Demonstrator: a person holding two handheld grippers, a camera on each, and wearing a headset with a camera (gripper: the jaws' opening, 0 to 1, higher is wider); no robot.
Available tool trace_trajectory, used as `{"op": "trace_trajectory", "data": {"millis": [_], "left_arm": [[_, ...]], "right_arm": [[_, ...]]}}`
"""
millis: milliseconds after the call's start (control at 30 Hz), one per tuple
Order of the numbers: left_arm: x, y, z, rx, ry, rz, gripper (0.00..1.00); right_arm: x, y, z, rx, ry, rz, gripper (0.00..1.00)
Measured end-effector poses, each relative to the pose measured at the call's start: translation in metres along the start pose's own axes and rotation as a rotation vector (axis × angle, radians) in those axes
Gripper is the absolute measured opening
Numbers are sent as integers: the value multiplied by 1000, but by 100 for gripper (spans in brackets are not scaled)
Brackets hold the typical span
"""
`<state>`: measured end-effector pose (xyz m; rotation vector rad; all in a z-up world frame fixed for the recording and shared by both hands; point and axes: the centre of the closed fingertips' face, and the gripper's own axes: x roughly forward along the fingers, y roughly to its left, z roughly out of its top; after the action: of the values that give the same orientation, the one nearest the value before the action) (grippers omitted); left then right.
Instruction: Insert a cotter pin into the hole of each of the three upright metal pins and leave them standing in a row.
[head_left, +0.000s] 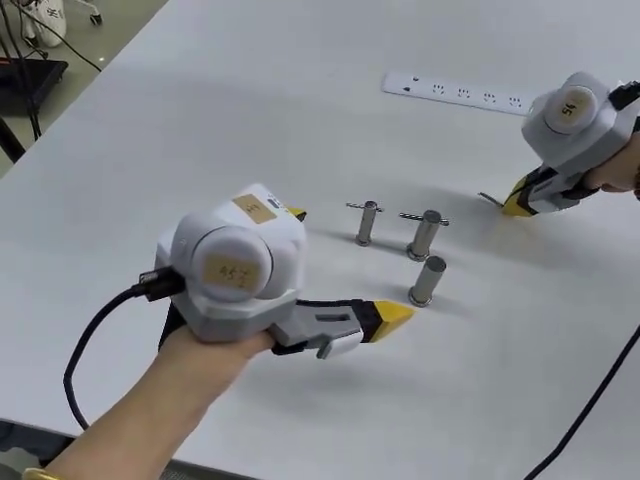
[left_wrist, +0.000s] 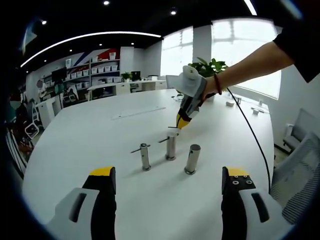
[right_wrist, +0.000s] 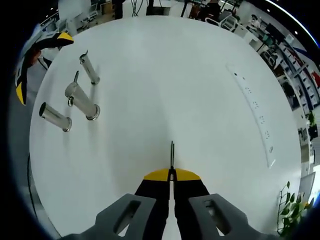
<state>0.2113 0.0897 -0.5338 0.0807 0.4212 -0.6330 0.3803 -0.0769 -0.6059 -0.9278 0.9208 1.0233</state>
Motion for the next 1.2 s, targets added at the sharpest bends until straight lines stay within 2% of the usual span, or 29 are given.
{"op": "trace_trajectory", "data": {"millis": [267, 433, 567, 767, 933, 1100, 1200], "left_arm": [[0, -4, 1, -12, -6, -19, 83], [-1, -6, 4, -31, -11, -34, 78], [-1, -7, 7, -44, -18, -45, 75], [2, -6, 12, -34, -15, -68, 67], [4, -5, 18, -64, -22, -88, 57], [9, -7, 25, -103, 4, -123, 48], [12, -8, 33, -153, -16, -145, 47]], "right_arm": [[-15, 2, 0, 26, -69, -55, 0], [-26, 13, 4, 7, -119, -75, 0], [-36, 26, 14, -10, -173, -76, 0], [-51, 46, 32, -49, -240, -79, 0], [-59, 60, 44, -85, -275, -78, 0], [-68, 74, 56, -140, -309, -73, 0], [-73, 81, 64, -181, -331, -73, 0]]}}
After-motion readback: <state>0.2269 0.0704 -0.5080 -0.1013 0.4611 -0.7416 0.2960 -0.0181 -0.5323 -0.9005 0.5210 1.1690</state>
